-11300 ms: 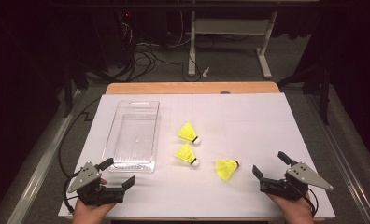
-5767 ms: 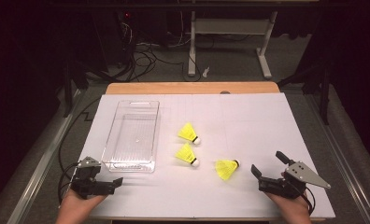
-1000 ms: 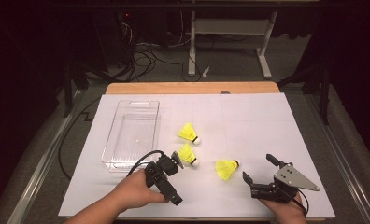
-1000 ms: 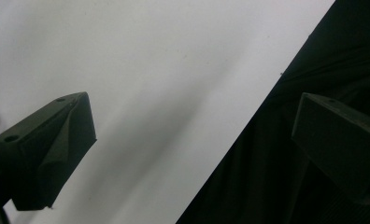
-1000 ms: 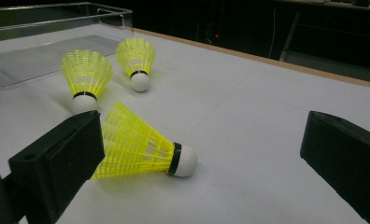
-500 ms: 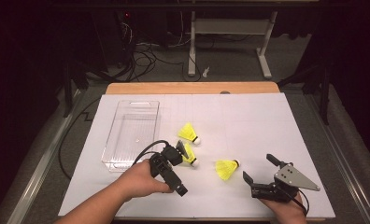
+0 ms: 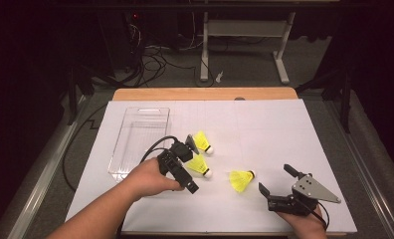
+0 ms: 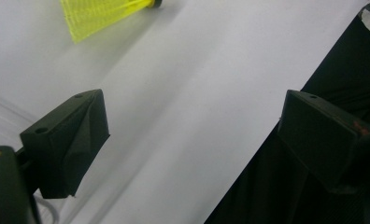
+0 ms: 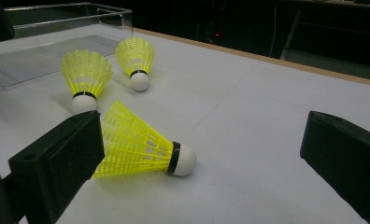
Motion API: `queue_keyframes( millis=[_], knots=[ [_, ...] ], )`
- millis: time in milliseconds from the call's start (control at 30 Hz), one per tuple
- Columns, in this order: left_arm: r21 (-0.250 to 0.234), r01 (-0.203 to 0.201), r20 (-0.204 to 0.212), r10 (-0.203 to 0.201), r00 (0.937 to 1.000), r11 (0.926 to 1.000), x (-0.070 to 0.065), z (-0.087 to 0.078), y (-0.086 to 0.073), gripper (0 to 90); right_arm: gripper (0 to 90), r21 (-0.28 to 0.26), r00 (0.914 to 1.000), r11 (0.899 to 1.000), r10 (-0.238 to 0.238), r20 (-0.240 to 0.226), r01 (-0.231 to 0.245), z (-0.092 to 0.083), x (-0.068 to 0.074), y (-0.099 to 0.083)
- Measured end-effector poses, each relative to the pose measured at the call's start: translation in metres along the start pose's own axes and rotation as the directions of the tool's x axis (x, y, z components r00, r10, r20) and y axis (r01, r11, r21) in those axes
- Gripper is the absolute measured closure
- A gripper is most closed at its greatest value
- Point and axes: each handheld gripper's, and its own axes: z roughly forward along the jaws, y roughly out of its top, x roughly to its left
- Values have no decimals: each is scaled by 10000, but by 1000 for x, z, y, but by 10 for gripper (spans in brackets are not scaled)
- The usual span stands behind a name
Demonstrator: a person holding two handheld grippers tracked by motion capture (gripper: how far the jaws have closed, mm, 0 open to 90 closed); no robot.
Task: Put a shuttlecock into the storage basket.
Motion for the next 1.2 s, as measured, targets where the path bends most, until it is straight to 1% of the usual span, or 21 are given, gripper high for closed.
queue_keyframes(
  millis=[100,200,233,267,300,367,400,433,467,500,533,733,767,833,933,967,1033,1100,1133,1167,1200],
  knots=[
    [-109,-90,-151,88,9998,9999,2,-4,4,133,4,-15,10000,10000,-33,-21,33,0,1,0],
    [-202,-20,-213,16,9998,9998,4,-6,7,142,4,-27,10000,10000,-52,-32,52,0,1,1],
    [-410,-30,-268,19,9996,9992,6,-8,10,148,4,-32,10000,10000,-58,-37,58,0,1,1],
    [-410,-30,-268,19,9996,9992,6,-8,10,154,4,-32,10000,10000,-58,-37,58,0,1,1],
    [-592,-88,-338,68,9994,9982,7,-9,10,159,4,-47,10000,10000,-47,-45,47,0,0,1],
    [-684,-80,-289,60,9996,9976,9,-10,13,166,4,-59,10000,10000,-50,-47,50,-1,0,1],
    [-708,-55,-322,33,9995,9975,10,-11,13,166,4,-59,10000,10000,-50,-47,50,-1,0,1],
    [-864,43,-305,-69,9995,9963,13,-12,16,205,4,-73,10000,10000,-50,-31,50,-2,-1,1],
    [-864,43,-305,-69,9995,9963,13,-12,16,208,4,-73,10000,10000,-50,-31,50,-2,-1,1],
    [-886,218,-240,-241,9994,9958,15,-12,18,208,4,-77,10000,10000,-50,-27,49,-2,-2,1],
    [-852,291,-248,-313,9992,9959,17,-12,19,209,4,-75,10000,10000,-38,-13,38,-2,-2,1],
    [-850,348,-358,-380,9986,9958,24,-13,24,217,4,-103,10000,9999,-43,-42,43,-2,-2,1],
    [-1090,417,-391,-462,9982,9932,26,-14,25,217,4,-105,10000,9999,-71,-53,70,-2,-2,1],
    [-1319,590,-408,-649,9971,9895,28,-14,28,227,4,-107,10000,9999,-66,-59,66,-2,-2,1],
    [-1282,607,-427,-667,9969,9899,30,-10,31,235,4,-110,10000,9999,-72,-67,71,-2,-2,1],
    [-1164,607,-525,-672,9964,9913,31,-8,33,255,4,-119,10000,9999,-61,-66,61,-2,-2,1],
    [-1093,591,-631,-662,9958,9923,32,-7,35,259,4,-120,10000,9999,-60,-65,59,-2,-2,1],
    [-1043,616,-673,-689,9954,9926,34,-6,37,310,4,-128,10000,9999,-59,-69,58,-2,-2,2],
    [-1009,612,-720,-687,9950,9930,35,-6,39,310,4,-129,10000,9999,-62,-71,61,-2,-2,2],
    [-957,550,-638,-612,9961,9939,35,-5,41,349,4,-139,9999,9999,-65,-84,63,-2,-2,2],
    [-957,550,-638,-612,9961,9939,35,-5,41,363,4,-139,9999,9999,-65,-84,63,-2,-2,2]
  ],
)
